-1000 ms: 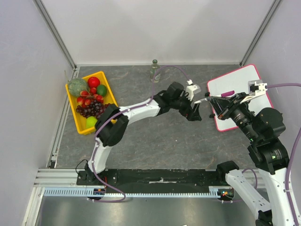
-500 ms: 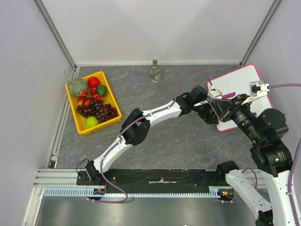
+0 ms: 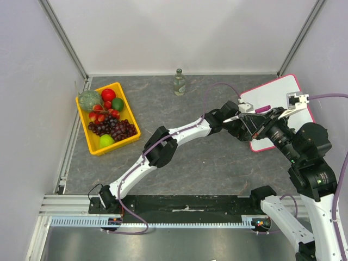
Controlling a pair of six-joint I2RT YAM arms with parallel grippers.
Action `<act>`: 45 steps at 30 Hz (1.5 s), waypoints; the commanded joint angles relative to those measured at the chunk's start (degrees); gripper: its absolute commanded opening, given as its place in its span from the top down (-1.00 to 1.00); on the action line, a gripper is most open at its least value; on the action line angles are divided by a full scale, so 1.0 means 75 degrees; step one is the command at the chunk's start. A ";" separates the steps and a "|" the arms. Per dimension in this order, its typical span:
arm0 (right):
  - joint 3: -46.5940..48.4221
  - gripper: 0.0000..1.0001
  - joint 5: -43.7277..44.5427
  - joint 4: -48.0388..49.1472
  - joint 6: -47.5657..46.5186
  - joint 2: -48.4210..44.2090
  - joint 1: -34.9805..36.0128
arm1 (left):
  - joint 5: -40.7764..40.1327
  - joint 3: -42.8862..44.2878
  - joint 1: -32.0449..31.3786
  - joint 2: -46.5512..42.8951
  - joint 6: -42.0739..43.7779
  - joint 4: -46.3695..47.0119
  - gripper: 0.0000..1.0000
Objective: Write a sentence on the whiteboard
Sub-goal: Pick up the whiteboard stand from the corner of the board, then move the whiteboard stand to the center of the board.
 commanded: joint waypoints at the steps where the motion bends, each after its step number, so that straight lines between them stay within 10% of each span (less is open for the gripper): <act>1: 0.0245 1.00 -0.0052 -0.0050 0.0031 0.0024 -0.0008 | -0.0135 0.0400 0.0050 0.0348 -0.0596 0.0394 -0.82; 25: 0.0268 1.00 0.0194 -0.0390 -0.0109 0.0048 -0.0020 | -0.0065 0.0271 0.0202 0.0689 -0.1288 0.1191 0.04; 45: 0.0327 1.00 0.0194 -0.0496 -0.0156 -0.0022 -0.0020 | -0.0392 -0.3067 0.0202 -0.1314 -0.0796 0.2128 0.45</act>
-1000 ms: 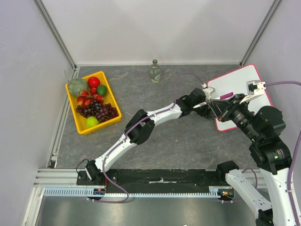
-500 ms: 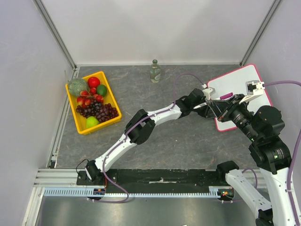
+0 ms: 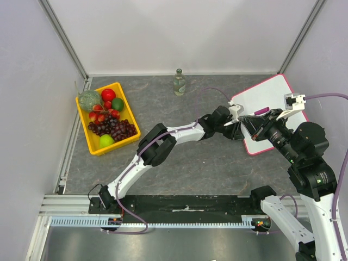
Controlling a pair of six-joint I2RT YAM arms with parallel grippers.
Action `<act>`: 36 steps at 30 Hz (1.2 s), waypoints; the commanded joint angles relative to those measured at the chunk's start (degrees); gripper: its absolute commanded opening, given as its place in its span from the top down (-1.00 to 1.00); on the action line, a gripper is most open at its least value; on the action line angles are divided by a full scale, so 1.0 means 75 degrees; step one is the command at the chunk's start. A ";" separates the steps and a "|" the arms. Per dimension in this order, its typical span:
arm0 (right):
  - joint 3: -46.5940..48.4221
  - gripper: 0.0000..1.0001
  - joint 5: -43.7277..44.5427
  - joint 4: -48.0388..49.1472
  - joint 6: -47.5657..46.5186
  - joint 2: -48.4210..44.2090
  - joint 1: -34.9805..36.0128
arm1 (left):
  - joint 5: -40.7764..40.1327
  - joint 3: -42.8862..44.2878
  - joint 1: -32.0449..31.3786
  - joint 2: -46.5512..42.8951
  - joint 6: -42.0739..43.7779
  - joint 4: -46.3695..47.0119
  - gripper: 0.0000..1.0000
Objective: Write a sentence on the whiteboard
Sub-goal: Move the whiteboard stand to the center of the board.
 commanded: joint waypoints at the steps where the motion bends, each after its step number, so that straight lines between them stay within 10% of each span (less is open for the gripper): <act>1: 0.0324 1.00 0.0057 -0.0047 -0.0080 -0.0043 -0.0008 | -0.0378 -0.0830 0.0030 -0.0793 0.0388 -0.0227 0.46; 36: 0.0031 1.00 -0.0705 0.0340 0.0025 0.0097 -0.0008 | -0.2945 -1.0511 -0.0367 -0.7638 -0.1557 0.1673 0.42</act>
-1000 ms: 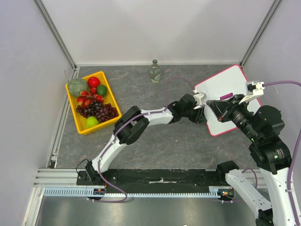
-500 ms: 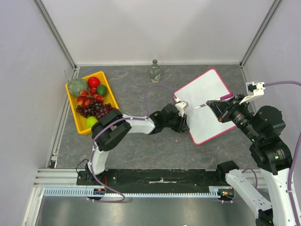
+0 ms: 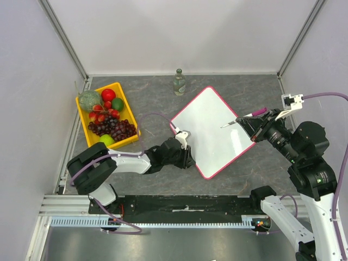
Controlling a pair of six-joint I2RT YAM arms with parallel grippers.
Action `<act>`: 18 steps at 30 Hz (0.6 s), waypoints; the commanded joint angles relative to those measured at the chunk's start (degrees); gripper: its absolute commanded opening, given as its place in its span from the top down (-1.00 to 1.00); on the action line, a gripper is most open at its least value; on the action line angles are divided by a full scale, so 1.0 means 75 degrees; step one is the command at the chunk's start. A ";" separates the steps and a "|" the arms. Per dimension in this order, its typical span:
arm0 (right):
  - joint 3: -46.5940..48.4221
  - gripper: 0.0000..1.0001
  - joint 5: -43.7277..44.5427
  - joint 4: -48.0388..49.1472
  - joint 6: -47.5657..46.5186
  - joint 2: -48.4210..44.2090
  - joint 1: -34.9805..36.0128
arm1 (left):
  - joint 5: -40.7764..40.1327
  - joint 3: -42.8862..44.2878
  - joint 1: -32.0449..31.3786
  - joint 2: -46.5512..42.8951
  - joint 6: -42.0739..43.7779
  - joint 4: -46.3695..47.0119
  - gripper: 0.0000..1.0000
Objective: Write a sentence on the whiteboard
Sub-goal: Move the whiteboard stand to the center of the board.
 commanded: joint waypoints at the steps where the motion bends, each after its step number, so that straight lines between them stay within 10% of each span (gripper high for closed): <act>1: -0.0016 1.00 -0.0299 0.0366 0.0022 0.0080 -0.0008 | -0.0793 -0.0213 -0.0321 -0.0414 -0.0736 -0.0251 0.36; 7: 0.0031 1.00 -0.0347 0.0354 0.0022 0.0069 -0.0020 | -0.0842 0.0208 -0.0953 0.0100 -0.1005 -0.0321 -0.07; 18: 0.0019 1.00 -0.0288 0.0202 -0.0013 -0.0096 -0.0008 | -0.0784 0.1895 -0.1634 0.1553 -0.1053 -0.0263 -0.21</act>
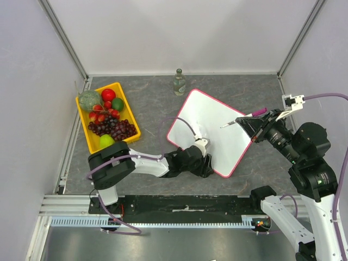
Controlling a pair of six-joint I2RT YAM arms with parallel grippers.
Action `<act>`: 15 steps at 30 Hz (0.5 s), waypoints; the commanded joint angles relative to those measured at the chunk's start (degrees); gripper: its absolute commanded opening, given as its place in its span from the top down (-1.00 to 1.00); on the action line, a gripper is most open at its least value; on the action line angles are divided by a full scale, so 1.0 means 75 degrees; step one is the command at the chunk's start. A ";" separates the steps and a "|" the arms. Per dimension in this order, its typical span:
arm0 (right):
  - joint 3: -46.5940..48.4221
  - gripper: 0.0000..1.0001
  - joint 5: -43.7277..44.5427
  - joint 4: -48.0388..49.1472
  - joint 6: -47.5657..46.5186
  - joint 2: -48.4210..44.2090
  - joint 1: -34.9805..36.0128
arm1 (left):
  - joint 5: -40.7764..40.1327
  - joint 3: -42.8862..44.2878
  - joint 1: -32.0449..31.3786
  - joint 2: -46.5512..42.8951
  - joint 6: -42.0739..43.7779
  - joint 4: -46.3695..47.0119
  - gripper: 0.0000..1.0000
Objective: Write a sentence on the whiteboard
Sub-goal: Move the whiteboard stand to the center of the board.
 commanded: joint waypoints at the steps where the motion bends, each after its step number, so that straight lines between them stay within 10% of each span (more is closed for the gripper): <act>1: 0.0046 1.00 -0.0070 0.0036 -0.0039 -0.0099 -0.0008 | 0.0085 0.0803 -0.0142 0.0572 -0.0242 0.0148 -0.21; 15: 0.0128 1.00 0.0036 -0.0163 -0.0238 -0.0087 -0.0008 | 0.0496 0.2798 -0.0341 0.2110 -0.0208 0.0078 -0.22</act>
